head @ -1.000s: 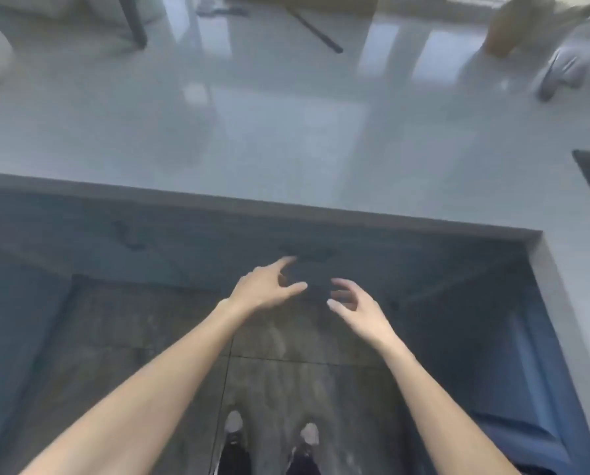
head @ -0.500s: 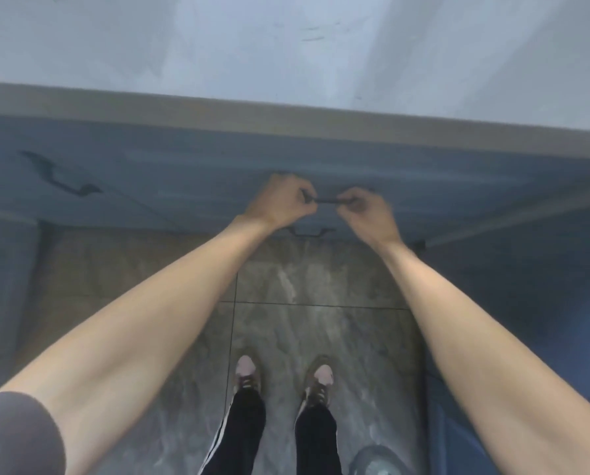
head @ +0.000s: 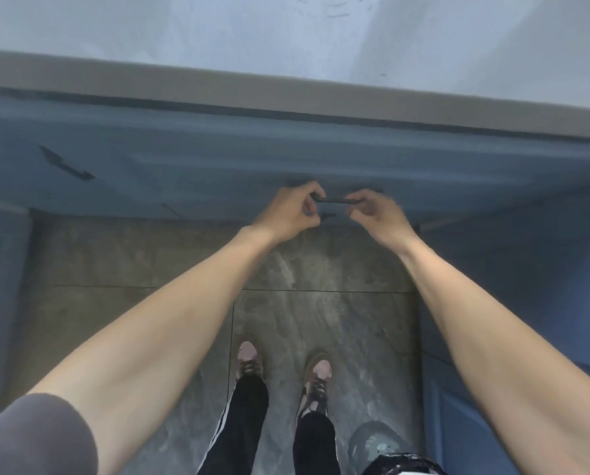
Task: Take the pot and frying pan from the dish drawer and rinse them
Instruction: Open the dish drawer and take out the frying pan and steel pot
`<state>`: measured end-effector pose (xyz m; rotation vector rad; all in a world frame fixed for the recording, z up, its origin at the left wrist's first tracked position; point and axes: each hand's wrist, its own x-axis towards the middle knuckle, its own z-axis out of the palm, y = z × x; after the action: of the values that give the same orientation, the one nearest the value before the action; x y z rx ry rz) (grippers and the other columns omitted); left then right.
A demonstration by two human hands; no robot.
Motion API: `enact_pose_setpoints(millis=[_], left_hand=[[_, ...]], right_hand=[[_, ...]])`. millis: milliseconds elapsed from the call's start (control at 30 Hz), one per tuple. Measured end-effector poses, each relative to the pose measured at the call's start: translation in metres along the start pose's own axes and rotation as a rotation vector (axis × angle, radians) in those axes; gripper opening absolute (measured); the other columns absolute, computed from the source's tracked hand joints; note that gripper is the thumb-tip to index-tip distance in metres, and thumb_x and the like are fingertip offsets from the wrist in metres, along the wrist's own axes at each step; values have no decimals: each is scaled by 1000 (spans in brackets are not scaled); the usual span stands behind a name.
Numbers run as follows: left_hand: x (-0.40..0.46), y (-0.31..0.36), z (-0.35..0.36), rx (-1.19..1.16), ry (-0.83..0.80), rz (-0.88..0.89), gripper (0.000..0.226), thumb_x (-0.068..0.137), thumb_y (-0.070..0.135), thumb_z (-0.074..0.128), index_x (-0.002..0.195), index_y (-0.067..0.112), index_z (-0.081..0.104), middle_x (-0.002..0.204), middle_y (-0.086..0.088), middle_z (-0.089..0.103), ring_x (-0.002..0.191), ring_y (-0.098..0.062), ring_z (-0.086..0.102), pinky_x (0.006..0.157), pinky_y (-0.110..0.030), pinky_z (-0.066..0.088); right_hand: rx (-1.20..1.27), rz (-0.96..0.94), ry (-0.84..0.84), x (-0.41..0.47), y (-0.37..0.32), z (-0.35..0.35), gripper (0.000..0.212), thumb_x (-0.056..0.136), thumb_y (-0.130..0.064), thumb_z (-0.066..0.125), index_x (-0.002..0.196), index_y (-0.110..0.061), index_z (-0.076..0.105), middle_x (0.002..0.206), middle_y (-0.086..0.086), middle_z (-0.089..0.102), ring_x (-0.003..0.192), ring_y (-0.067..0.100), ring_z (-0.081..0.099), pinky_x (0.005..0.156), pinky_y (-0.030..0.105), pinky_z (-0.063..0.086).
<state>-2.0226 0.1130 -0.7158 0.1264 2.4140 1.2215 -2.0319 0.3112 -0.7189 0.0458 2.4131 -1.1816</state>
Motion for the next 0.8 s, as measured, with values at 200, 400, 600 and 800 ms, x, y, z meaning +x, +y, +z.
enact_pose_setpoints(millis=[200, 400, 600, 800], left_hand=[[-33, 7, 22, -71, 76, -83, 24, 79, 15, 67, 103, 13, 65, 81, -2, 62, 74, -13, 54, 58, -4, 33], [-100, 6, 57, -70, 56, -110, 21, 81, 7, 65, 101, 12, 69, 79, -4, 62, 73, -12, 54, 60, 1, 32], [-163, 11, 98, 5, 58, -180, 20, 83, 9, 63, 101, 17, 68, 80, -2, 60, 74, -15, 52, 55, 0, 31], [-206, 22, 118, 60, -3, -221, 22, 87, 6, 59, 108, 10, 67, 85, 0, 54, 79, -12, 48, 52, -3, 30]], right_hand=[[-76, 70, -128, -31, 1, -2, 23, 92, -9, 54, 106, -25, 60, 80, -18, 68, 85, 1, 60, 69, 6, 39], [-13, 58, -131, -101, 30, 18, 20, 87, -23, 64, 82, -42, 60, 88, 6, 73, 84, 15, 63, 76, 28, 41], [-2, 47, -189, -162, 55, 34, 24, 88, -20, 64, 80, -42, 60, 84, -6, 66, 87, 12, 60, 83, 30, 43], [-147, 72, -305, -203, 63, 41, 13, 90, -26, 59, 99, -33, 66, 98, -8, 66, 98, 13, 61, 90, 31, 44]])
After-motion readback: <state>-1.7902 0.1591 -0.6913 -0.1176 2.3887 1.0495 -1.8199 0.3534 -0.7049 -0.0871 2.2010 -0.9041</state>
